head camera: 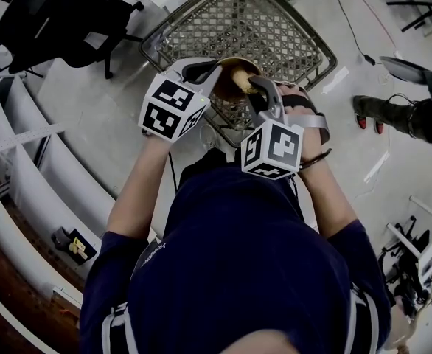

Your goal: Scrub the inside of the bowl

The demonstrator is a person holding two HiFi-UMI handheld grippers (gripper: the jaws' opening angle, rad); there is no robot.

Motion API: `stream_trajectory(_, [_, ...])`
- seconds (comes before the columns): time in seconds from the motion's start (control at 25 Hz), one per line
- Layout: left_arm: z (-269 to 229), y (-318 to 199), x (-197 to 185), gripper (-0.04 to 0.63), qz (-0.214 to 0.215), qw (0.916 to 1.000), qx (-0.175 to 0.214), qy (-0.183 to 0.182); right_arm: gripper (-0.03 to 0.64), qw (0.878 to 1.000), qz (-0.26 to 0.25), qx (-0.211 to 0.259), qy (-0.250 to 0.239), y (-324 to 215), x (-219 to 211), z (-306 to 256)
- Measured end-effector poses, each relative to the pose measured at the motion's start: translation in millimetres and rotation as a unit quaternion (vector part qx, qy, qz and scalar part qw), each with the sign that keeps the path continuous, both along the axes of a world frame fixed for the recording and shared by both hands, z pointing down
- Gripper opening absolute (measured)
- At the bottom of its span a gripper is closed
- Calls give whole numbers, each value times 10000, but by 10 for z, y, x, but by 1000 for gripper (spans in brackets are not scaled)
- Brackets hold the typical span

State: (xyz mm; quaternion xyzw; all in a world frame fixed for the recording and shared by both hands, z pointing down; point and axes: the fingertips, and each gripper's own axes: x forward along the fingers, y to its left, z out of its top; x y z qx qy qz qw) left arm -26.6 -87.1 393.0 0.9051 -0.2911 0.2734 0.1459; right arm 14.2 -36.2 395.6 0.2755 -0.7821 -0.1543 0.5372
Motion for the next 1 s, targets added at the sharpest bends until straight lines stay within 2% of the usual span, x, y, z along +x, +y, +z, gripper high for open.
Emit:
stream_trajectory(0.16, [25, 43, 44, 12, 59, 10000, -20, 15, 69, 9998, -70, 167, 103, -55, 57, -81])
stream_trajectory(0.28, [-10, 34, 36, 12, 30, 9999, 162, -9, 69, 9996, -199, -115, 139, 68, 29, 10])
stream_trajectory(0.44, [-120, 22, 60, 12, 9, 9991, 372, 179, 69, 9973, -172, -527, -481, 235, -110, 77])
stream_trajectory(0.6, [-153, 84, 120, 11, 0, 9983, 280, 503, 69, 9899, 141, -444, -1337, 125, -179, -136])
stream_trajectory(0.68, [-175, 94, 116, 11, -59, 9975, 221, 663, 69, 9856, 231, -443, -1615, 97, -170, -229])
stream_trajectory(0.88, [-201, 24, -14, 11, -283, 9963, 183, 789, 69, 9825, 10, -740, -1708, 276, -163, -199])
stream_trajectory(1.0, [-169, -11, -129, 11, -482, 9939, -18, 994, 69, 9792, -8, -802, -1865, 337, -93, -253])
